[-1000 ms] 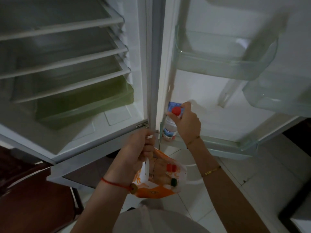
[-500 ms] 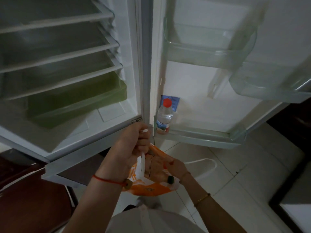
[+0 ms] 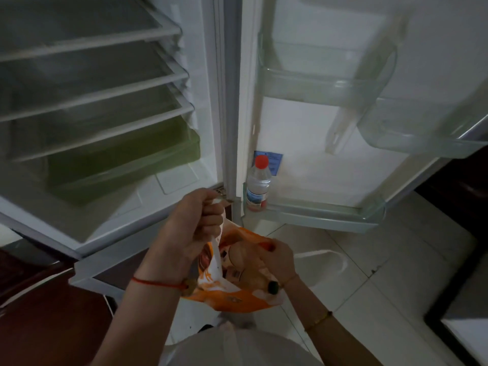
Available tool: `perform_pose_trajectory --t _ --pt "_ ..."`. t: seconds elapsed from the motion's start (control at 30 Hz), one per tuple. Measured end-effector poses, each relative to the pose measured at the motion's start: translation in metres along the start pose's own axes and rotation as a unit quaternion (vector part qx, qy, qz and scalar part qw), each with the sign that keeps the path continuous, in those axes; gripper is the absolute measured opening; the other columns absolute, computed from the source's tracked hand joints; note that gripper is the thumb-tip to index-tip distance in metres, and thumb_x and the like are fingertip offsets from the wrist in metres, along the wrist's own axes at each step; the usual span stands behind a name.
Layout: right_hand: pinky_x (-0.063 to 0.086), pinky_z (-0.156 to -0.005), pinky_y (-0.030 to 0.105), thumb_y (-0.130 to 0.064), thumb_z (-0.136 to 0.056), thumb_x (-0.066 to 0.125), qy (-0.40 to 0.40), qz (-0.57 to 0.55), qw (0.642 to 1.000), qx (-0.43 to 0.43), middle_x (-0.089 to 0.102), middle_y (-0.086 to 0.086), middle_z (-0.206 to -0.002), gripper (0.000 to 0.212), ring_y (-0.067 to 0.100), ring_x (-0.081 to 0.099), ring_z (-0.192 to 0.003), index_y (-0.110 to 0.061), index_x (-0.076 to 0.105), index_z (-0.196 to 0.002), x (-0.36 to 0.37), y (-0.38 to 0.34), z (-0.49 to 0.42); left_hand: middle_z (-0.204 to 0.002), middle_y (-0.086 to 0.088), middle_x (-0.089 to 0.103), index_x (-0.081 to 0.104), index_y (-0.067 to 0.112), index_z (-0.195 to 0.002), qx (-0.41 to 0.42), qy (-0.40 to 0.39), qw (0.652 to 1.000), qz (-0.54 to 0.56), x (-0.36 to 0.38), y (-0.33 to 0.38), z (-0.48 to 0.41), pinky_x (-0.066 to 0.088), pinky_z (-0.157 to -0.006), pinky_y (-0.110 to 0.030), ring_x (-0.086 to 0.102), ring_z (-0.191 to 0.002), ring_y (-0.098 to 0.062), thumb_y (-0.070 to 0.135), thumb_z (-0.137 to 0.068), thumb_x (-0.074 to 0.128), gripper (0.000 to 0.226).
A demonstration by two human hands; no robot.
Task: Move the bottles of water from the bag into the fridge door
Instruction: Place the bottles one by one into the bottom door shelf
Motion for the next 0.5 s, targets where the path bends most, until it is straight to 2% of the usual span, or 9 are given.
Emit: perform_pose_trajectory --t 0.1,0.17,0.23,0.33,0.43,0.5 --pt "0.032 -0.059 0.015 -0.044 -0.078 0.070 0.069 0.009 0.993 -0.099 0.046 -0.010 -0.058 0.035 0.001 0.043 -0.057 -0.024 0.046 -0.063 -0.024 -0.028 0.014 -0.045 0.009 0.021 0.036 0.016 -0.094 -0.003 -0.016 1.000 -0.005 0.005 -0.002 0.003 0.013 -0.027 -0.012 0.017 -0.027 -0.001 0.014 -0.095 0.034 0.004" --pt "0.032 -0.056 0.010 -0.040 -0.076 0.075 0.100 0.012 0.982 -0.157 0.045 -0.012 -0.054 0.033 0.000 0.043 -0.052 -0.025 0.048 -0.064 -0.040 -0.042 0.024 -0.044 0.009 0.021 0.036 0.017 -0.077 -0.009 -0.017 1.000 -0.007 0.010 -0.004 0.002 0.012 -0.028 -0.012 0.017 -0.027 -0.001 0.013 -0.095 0.034 0.019" --pt "0.035 -0.054 0.007 -0.033 -0.076 0.077 0.150 0.017 0.964 -0.218 0.045 -0.015 -0.052 0.028 0.000 0.048 -0.051 -0.025 0.052 -0.065 -0.060 -0.056 0.032 -0.043 0.009 0.022 0.034 0.019 -0.076 -0.015 -0.021 1.000 -0.004 0.016 -0.005 0.000 0.012 -0.027 -0.011 0.017 -0.026 -0.001 0.013 -0.095 0.034 0.020" --pt "0.038 -0.060 0.003 -0.025 -0.074 0.080 0.219 0.022 0.934 -0.281 0.054 -0.012 -0.059 0.022 -0.004 0.046 -0.053 -0.017 0.060 -0.073 -0.095 -0.073 0.039 -0.040 0.010 0.021 0.035 0.020 -0.073 -0.030 -0.033 0.999 -0.009 0.024 -0.005 -0.002 0.012 -0.026 -0.011 0.018 -0.024 -0.001 0.015 -0.096 0.032 0.024" --pt "0.039 -0.062 0.006 -0.024 -0.076 0.079 0.278 0.024 0.907 -0.314 0.061 -0.003 -0.070 0.020 0.008 0.051 -0.060 -0.015 0.063 -0.081 -0.133 -0.087 0.042 -0.042 0.009 0.021 0.026 0.021 -0.063 -0.020 -0.025 0.999 -0.011 0.027 -0.004 -0.003 0.011 -0.027 -0.011 0.017 -0.025 -0.001 0.013 -0.096 0.032 0.034" --pt "0.040 -0.063 0.014 -0.024 -0.078 0.077 0.317 0.013 0.886 -0.339 0.061 0.000 -0.073 0.019 0.014 0.051 -0.063 -0.013 0.064 -0.084 -0.154 -0.097 0.043 -0.045 0.008 0.020 0.026 0.021 -0.065 -0.012 -0.014 1.000 -0.006 0.027 -0.004 -0.004 0.013 -0.026 -0.011 0.018 -0.026 -0.001 0.013 -0.095 0.034 0.033"
Point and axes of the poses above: each hand's wrist, its own z-axis away from the middle knuckle, its own x-axis out of the palm, y = z × x, the point moved 1 cm from there along -z, towards the middle knuckle
